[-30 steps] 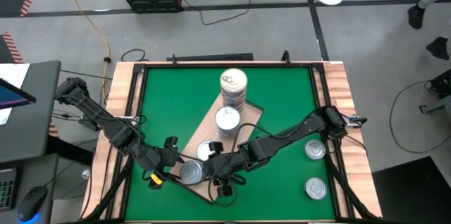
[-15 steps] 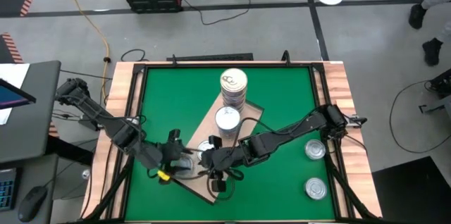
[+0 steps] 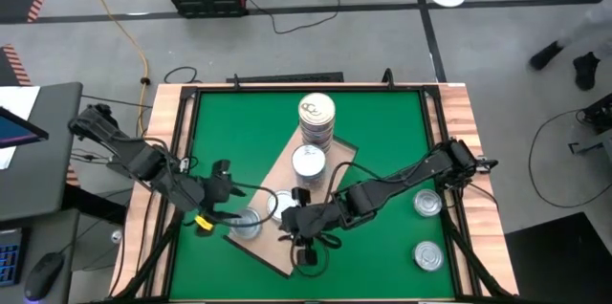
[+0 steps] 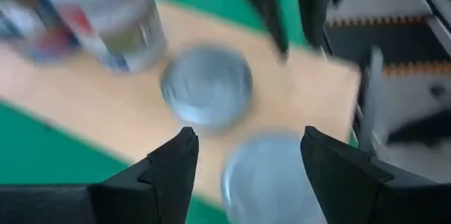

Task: Stack canned seafood by type on shelf
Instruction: Stack the green white tuna can on top of other the green tuna can on the shelf

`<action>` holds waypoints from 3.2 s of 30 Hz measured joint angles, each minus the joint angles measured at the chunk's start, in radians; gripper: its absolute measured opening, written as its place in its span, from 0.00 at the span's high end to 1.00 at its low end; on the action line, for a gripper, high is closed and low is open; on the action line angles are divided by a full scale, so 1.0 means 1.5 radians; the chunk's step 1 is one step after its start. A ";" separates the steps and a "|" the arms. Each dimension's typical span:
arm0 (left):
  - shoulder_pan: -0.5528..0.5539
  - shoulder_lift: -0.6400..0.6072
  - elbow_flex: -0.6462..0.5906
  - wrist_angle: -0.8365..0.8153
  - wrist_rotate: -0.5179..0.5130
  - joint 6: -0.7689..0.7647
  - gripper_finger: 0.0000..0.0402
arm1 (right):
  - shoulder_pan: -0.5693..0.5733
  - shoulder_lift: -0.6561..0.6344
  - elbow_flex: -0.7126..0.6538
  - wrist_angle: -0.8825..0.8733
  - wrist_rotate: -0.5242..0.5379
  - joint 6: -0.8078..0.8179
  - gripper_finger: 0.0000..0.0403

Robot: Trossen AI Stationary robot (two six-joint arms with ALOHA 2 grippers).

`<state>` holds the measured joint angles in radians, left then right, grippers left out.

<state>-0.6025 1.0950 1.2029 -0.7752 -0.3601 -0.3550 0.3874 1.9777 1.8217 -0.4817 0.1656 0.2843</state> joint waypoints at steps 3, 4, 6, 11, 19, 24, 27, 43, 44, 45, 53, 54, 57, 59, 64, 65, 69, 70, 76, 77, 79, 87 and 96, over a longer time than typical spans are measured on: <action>0.000 -0.016 0.001 -0.093 0.060 -0.047 0.40 | -0.001 -0.001 0.000 -0.004 -0.003 -0.018 0.67; -0.001 -0.019 -0.006 -0.111 0.077 -0.058 0.40 | -0.002 0.002 0.000 -0.006 -0.002 -0.027 0.67; -0.005 -0.021 -0.026 -0.138 0.094 -0.073 0.40 | -0.003 0.012 0.000 -0.003 -0.002 -0.040 0.67; -0.015 -0.019 -0.087 -0.116 0.098 -0.084 0.40 | -0.001 0.048 0.000 0.019 -0.007 -0.048 0.67; -0.015 -0.018 -0.121 -0.018 0.084 -0.077 0.40 | -0.003 0.071 -0.001 0.037 -0.007 -0.047 0.67; -0.015 -0.004 -0.120 0.024 0.119 -0.024 0.40 | -0.006 0.076 -0.001 0.040 -0.037 -0.046 0.67; -0.015 0.010 -0.120 0.025 0.158 -0.013 0.40 | -0.005 0.079 -0.001 0.035 -0.049 -0.045 0.67; -0.017 0.022 -0.121 -0.017 0.117 -0.028 0.47 | 0.003 0.078 -0.001 0.038 -0.059 -0.033 0.67; -0.017 0.033 -0.121 -0.018 0.116 -0.023 0.47 | 0.003 0.078 -0.001 0.037 -0.058 -0.032 0.67; -0.017 0.042 -0.121 -0.015 0.115 -0.018 0.47 | 0.002 0.078 -0.001 0.037 -0.057 -0.031 0.67; -0.017 0.090 -0.122 0.065 0.112 0.021 0.47 | -0.010 0.078 -0.001 0.034 -0.048 -0.030 0.67; -0.017 0.091 -0.122 0.069 0.111 0.021 0.47 | -0.011 0.078 -0.001 0.036 -0.046 -0.030 0.67; -0.015 0.090 -0.122 0.080 0.110 0.017 0.47 | -0.011 0.078 -0.002 0.044 -0.044 -0.030 0.67; -0.014 0.085 -0.122 0.082 0.116 0.004 0.47 | -0.011 0.078 -0.002 0.046 -0.040 -0.030 0.67; -0.014 0.068 -0.122 0.090 0.125 -0.020 0.47 | -0.011 0.076 0.022 0.034 -0.021 -0.030 0.67; -0.014 0.064 -0.122 0.090 0.126 -0.023 0.47 | -0.012 0.076 0.025 0.034 -0.021 -0.030 0.67; -0.014 0.048 -0.122 0.091 0.121 -0.038 0.47 | -0.015 0.076 0.044 0.014 -0.021 -0.030 0.67; -0.014 0.045 -0.122 0.091 0.120 -0.042 0.47 | -0.016 0.076 0.047 0.010 -0.021 -0.030 0.67; 0.004 0.028 -0.122 0.095 0.115 -0.066 0.47 | -0.016 0.076 0.075 -0.041 -0.011 -0.007 0.67; 0.009 0.028 -0.122 0.096 0.115 -0.067 0.47 | -0.016 0.076 0.080 -0.052 -0.005 0.003 0.67; 0.017 0.028 -0.122 0.106 0.115 -0.066 0.47 | -0.016 0.076 0.091 -0.076 -0.003 0.020 0.67; 0.063 0.027 -0.122 0.126 0.115 -0.063 0.47 | -0.015 0.075 0.124 -0.161 -0.001 0.089 0.67; 0.092 0.028 -0.122 0.157 0.117 -0.036 0.47 | 0.003 0.075 0.148 -0.181 0.002 0.109 0.67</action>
<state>-0.4648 1.1366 1.0199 -0.5396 -0.1851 -0.4091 0.3922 2.0907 2.0437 -0.7525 0.1692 0.4480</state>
